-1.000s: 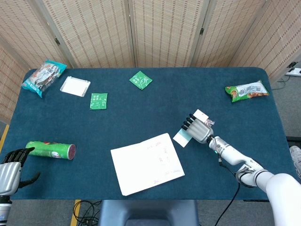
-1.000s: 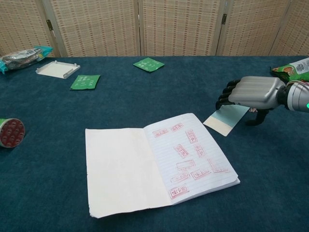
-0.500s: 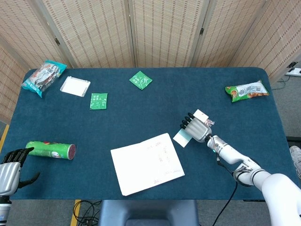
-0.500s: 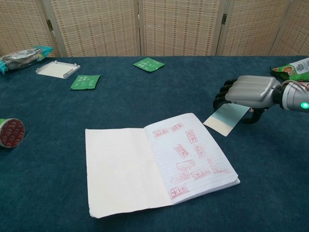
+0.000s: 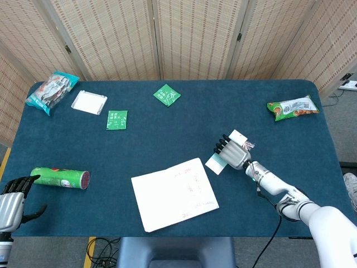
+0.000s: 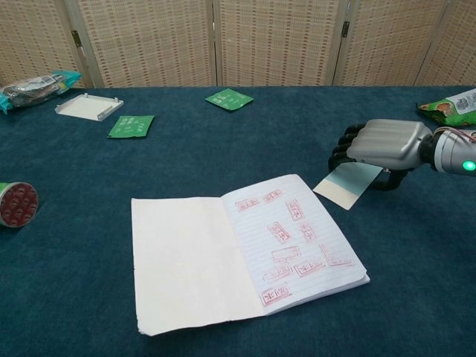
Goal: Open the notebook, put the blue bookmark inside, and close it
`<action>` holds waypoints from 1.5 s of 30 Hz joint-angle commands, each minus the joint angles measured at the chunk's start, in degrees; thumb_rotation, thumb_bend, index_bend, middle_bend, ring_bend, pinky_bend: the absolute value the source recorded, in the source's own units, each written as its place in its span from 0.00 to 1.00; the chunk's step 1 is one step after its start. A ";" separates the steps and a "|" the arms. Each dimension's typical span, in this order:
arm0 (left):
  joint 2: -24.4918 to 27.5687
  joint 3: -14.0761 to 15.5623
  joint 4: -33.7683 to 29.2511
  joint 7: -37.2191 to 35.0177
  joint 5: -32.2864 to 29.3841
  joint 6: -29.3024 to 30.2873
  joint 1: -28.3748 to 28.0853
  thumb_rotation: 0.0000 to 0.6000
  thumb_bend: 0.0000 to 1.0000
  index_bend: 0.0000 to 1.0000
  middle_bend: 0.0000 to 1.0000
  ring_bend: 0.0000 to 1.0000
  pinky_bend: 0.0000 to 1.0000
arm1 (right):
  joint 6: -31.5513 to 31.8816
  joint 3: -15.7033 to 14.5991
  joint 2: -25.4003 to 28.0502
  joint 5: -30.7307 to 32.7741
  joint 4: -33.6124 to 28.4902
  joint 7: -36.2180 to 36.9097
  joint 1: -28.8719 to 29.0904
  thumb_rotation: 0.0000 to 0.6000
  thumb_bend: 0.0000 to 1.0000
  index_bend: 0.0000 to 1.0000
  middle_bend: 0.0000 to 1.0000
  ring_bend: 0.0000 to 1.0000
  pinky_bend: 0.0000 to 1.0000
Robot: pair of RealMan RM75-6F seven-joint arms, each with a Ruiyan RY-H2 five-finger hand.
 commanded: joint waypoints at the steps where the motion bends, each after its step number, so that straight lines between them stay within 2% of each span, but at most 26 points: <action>1: 0.00 0.00 -0.02 -0.01 -0.03 0.01 0.01 1.00 0.25 0.19 0.24 0.18 0.18 | 0.26 0.02 -0.19 -0.06 0.26 0.09 -0.07 1.00 0.23 0.29 0.22 0.14 0.14; 15: 0.01 0.03 0.02 0.00 -0.07 -0.21 -0.09 1.00 0.25 0.19 0.24 0.18 0.18 | 1.76 -0.23 -1.09 -0.53 2.01 1.35 -0.55 1.00 0.27 0.42 0.26 0.14 0.14; 25: 0.13 0.05 -0.07 -0.01 -0.22 -0.35 -0.11 1.00 0.25 0.19 0.24 0.18 0.18 | 5.34 0.72 -0.02 -0.61 1.44 1.77 -0.99 1.00 0.27 0.43 0.27 0.14 0.14; 31: 0.35 -0.03 -0.38 0.11 -0.22 -0.34 -0.18 1.00 0.25 0.19 0.24 0.18 0.18 | 9.76 1.93 2.65 -1.79 -2.05 1.81 -0.08 1.00 0.27 0.43 0.27 0.14 0.14; 37: 0.67 -0.10 -0.88 0.42 -0.20 -0.11 -0.14 1.00 0.25 0.19 0.24 0.18 0.18 | 14.76 1.51 6.46 -7.08 -8.03 2.79 3.36 1.00 0.27 0.43 0.27 0.14 0.14; 45: 0.58 0.25 -1.06 0.51 -0.26 0.09 0.25 1.00 0.25 0.19 0.24 0.18 0.18 | 17.43 -1.63 8.02 -15.99 -11.94 4.43 8.89 1.00 0.26 0.43 0.27 0.14 0.14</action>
